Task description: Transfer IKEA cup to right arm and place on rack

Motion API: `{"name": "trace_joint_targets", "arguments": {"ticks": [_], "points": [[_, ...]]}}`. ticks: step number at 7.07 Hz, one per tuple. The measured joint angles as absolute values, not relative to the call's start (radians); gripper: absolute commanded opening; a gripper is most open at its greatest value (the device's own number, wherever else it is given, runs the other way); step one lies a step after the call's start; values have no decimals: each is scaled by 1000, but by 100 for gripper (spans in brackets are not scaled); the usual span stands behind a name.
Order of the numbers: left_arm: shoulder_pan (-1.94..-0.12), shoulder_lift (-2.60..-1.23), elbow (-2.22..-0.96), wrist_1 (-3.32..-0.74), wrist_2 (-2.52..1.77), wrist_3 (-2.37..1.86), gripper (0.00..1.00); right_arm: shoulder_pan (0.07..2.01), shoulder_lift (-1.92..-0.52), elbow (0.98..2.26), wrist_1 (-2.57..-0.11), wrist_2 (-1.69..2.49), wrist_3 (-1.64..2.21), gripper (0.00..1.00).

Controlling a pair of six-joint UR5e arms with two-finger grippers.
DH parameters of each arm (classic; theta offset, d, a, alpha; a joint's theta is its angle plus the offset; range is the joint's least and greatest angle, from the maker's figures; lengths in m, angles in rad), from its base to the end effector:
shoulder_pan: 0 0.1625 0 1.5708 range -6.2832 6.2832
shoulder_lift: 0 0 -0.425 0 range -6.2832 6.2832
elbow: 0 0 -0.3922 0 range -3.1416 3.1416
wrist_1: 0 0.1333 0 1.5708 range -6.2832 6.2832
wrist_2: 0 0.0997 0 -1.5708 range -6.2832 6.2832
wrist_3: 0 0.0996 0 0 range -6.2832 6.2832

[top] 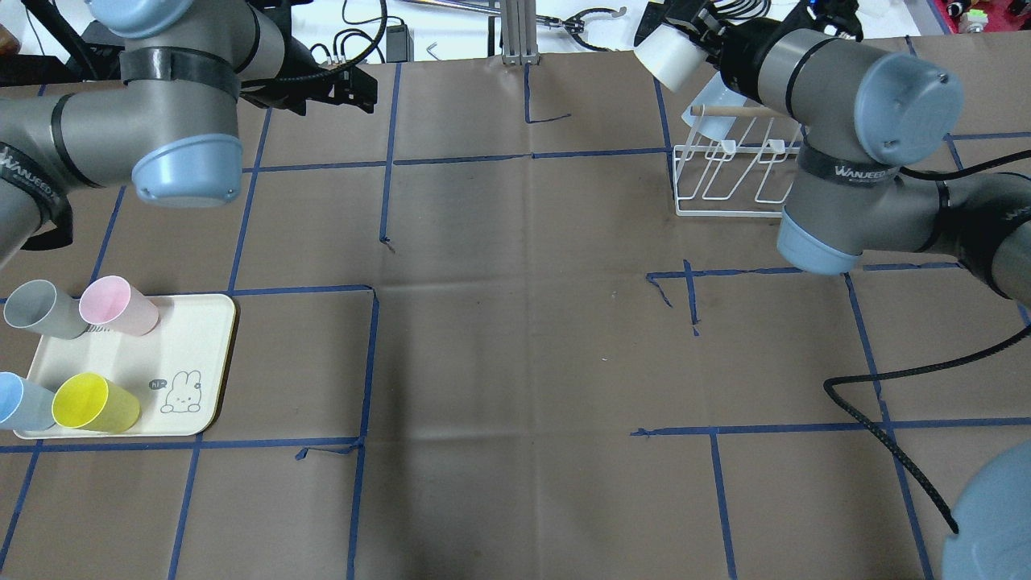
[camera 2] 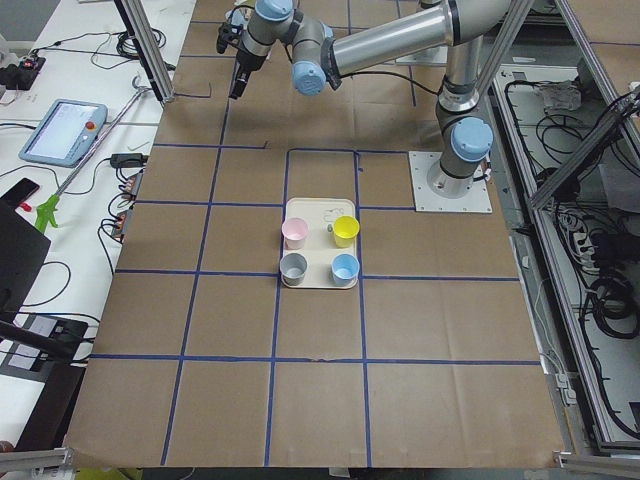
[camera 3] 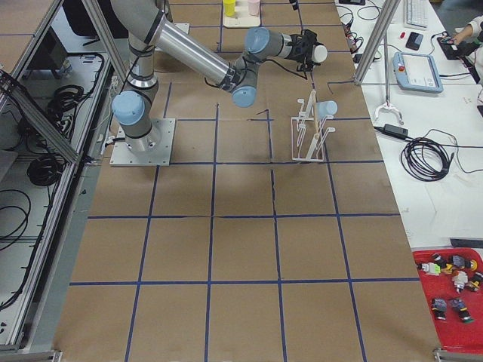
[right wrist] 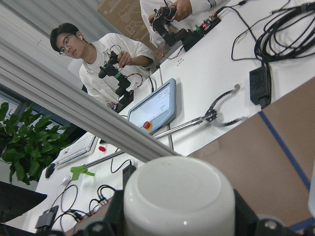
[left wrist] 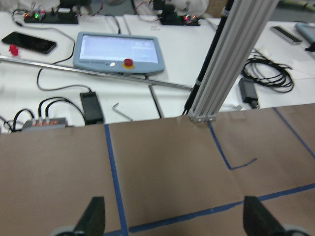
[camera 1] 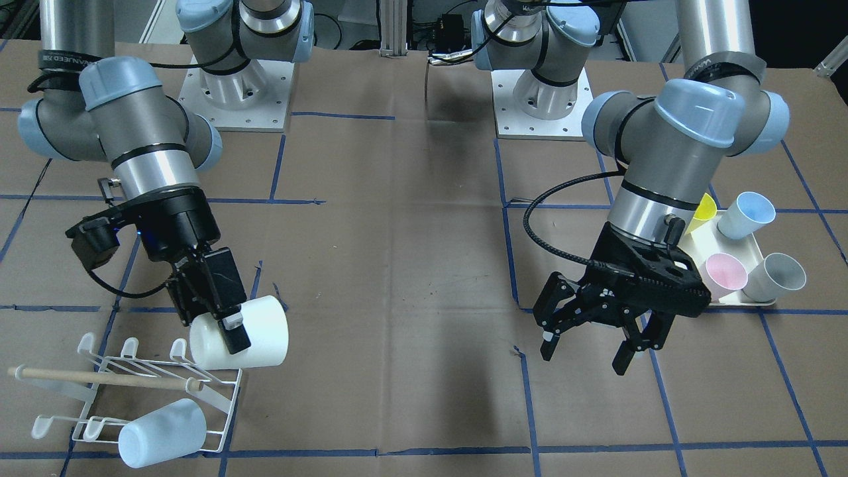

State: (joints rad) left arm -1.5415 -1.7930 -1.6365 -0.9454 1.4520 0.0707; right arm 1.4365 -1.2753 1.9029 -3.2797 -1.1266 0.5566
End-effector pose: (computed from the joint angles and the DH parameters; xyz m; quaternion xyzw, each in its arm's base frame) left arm -0.1276 -0.6005 0.4054 -0.0303 -0.9836 0.1704 0.0501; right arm 0.0985 -0.5859 0.3845 0.1765 0.8253 -0.4513 0.2899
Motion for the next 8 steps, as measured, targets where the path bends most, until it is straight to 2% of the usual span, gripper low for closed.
{"name": "trace_joint_targets", "arguments": {"ticks": [2, 3, 6, 8], "points": [[-1550, -1713, -1549, -1343, 1527, 24, 100, 1359, -1269, 1881, -3277, -1131, 254, 22], [-1550, -1686, -1528, -1449, 1545, 18, 100, 1319, -1262, 1868, -3278, -1132, 116, 22], [-1552, -1618, -1563, -1519, 1557, 15, 100, 1278, -1179, 1794, -3280, -1262, -166, 22], [-1552, -1588, -1606, -1504, 1555, 17, 100, 1264, -1108, 1753, -3288, -1289, -209, 22]]}}
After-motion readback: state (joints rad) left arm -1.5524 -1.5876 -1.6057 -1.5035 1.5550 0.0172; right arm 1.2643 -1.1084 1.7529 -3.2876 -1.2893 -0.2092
